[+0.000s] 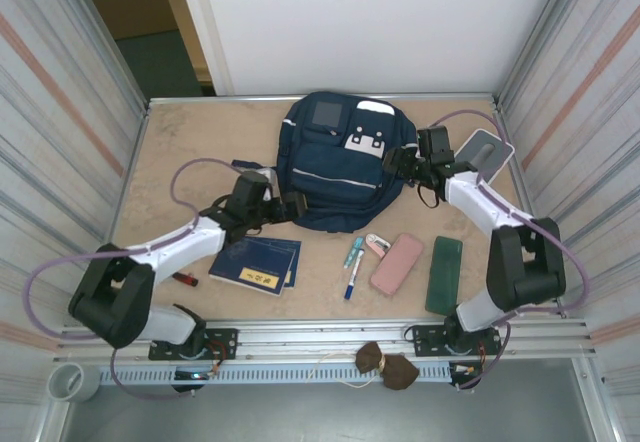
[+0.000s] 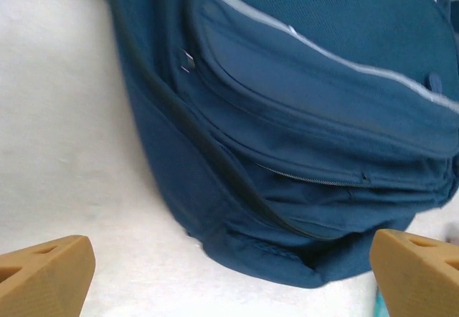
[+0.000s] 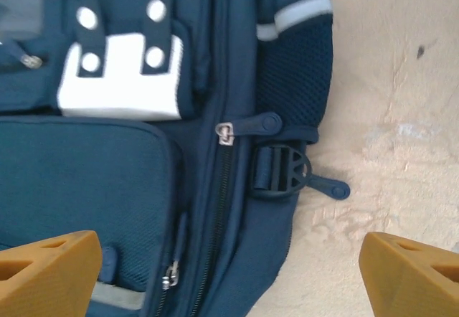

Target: Pack the student bag

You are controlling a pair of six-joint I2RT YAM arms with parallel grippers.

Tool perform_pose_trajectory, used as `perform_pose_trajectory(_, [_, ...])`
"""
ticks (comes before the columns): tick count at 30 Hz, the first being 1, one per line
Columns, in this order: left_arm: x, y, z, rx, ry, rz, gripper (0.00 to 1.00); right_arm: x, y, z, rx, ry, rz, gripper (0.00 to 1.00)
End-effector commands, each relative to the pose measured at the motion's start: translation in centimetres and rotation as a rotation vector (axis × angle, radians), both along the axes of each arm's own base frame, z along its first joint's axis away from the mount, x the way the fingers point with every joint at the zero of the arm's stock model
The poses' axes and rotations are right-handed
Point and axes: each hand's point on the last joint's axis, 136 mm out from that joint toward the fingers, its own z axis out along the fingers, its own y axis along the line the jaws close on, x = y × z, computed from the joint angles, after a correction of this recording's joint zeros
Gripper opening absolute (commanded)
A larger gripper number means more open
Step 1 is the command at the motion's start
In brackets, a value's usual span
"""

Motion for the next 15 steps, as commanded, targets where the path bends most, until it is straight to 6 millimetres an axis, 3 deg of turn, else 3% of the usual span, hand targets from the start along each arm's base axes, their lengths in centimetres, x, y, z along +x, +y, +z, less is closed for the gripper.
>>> perform_pose_trajectory(1, [-0.3,-2.1,-0.6,-0.01,0.052,-0.001,0.94,-1.0,-1.4,-2.7,0.075,0.148,-0.043,0.88])
perform_pose_trajectory(6, [0.5,-4.5,-1.7,-0.056,0.072,-0.033,0.86,0.1,1.0,-5.7,0.271,0.229,0.024,0.73])
perform_pose_trajectory(12, [1.9,-4.8,-3.1,-0.007,0.084,-0.023,0.7,0.9,2.1,-7.6,0.332,0.252,0.03,0.57])
perform_pose_trajectory(15, [2.5,-4.3,-3.6,-0.01,0.084,-0.011,0.58,0.9,3.3,-7.5,0.381,0.239,0.056,0.38])
